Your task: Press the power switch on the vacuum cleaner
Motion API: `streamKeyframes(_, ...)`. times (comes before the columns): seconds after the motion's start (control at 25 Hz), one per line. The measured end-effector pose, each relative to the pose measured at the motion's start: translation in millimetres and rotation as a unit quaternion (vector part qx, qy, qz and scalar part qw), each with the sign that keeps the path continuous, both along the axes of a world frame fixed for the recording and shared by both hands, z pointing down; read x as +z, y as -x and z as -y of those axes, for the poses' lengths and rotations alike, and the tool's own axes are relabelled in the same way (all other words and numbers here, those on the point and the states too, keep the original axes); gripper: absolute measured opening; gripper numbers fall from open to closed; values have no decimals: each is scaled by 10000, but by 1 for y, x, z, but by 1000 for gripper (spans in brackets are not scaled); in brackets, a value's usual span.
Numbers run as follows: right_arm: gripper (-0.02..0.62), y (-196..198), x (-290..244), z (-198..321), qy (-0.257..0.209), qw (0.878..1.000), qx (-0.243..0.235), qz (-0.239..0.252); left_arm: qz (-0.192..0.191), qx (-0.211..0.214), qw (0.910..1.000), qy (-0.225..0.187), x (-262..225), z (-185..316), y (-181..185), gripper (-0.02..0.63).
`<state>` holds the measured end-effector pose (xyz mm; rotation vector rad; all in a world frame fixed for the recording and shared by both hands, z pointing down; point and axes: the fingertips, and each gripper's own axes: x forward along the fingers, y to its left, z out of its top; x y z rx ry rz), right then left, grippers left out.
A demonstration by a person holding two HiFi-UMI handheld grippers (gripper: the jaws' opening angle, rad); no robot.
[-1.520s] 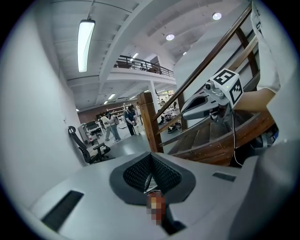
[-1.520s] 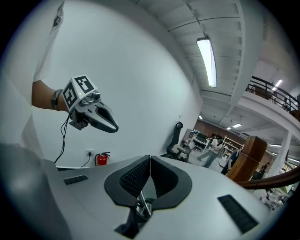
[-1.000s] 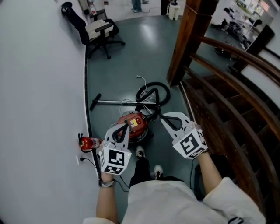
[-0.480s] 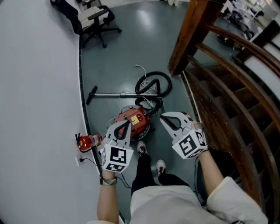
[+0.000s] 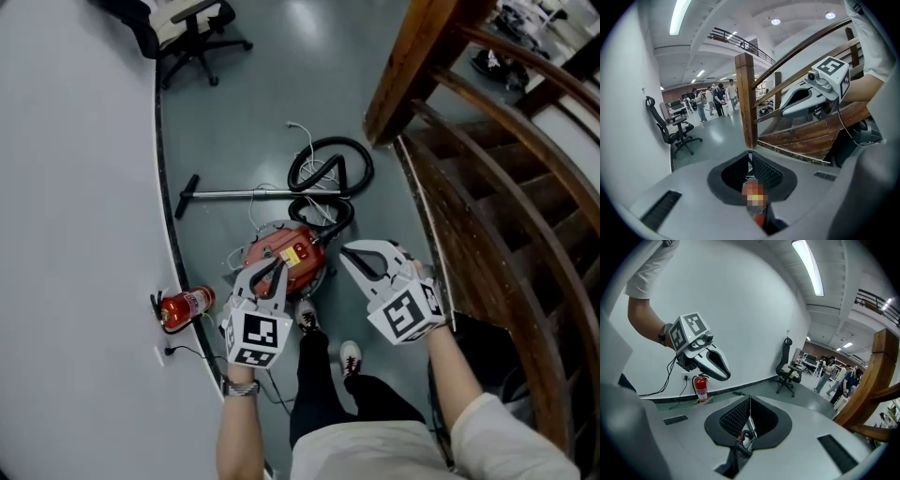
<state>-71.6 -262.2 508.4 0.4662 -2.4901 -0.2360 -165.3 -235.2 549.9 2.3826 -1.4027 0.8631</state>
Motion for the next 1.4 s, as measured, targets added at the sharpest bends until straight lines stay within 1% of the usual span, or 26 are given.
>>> streamKeyframes(0.28,29,-2,32,3,101,9998,134,78,-16,-43,10000,84,37,11,3,43)
streamKeyframes(0.52,29,-4,64,1,221,9993,240,179,118,196,9994,270,78,10,-7,52)
streamKeyframes(0.96,29,-3,118,3,295,9990,325,80,80,272,9981,548,146,22,-3,72)
streamKeyframes(1.4,29,-8,175,13,599,9966,561,-10,113,546,9930,1042,220,35,-5,83)
